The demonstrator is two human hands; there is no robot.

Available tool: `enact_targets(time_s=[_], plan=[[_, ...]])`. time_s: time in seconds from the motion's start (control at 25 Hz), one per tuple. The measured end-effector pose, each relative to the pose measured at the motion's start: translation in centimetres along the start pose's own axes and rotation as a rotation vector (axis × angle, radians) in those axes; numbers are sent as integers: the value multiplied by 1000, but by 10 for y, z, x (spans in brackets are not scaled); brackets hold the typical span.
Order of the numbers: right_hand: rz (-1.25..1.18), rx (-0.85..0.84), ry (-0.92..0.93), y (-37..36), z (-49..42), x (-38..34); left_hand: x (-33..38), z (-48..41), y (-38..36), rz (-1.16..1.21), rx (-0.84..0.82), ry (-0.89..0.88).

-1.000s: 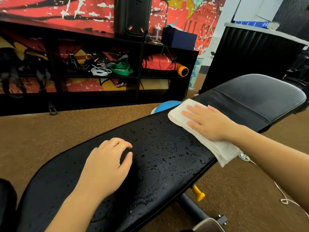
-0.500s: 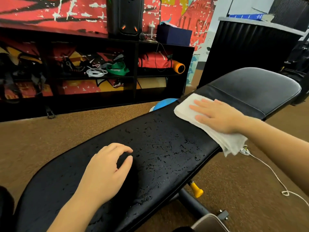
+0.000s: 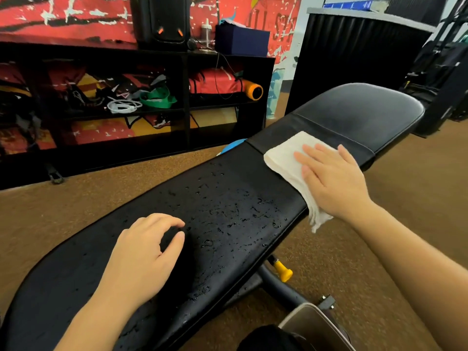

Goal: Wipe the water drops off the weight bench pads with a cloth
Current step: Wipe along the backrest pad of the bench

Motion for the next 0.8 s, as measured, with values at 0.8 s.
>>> enact_targets(time_s=[0.8], plan=[[-51, 97, -84, 25, -59, 70, 216, -65, -138, -223, -210, -147]])
Point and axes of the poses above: each hand's wrist, its own z-axis away from the middle knuckle, its own y-axis out of the back of the hand, x = y × z, the point moved 8 cm from there along -z, towards the middle knuckle, and after that the axes turned 6 degrees about x, right-handed, at the moved point
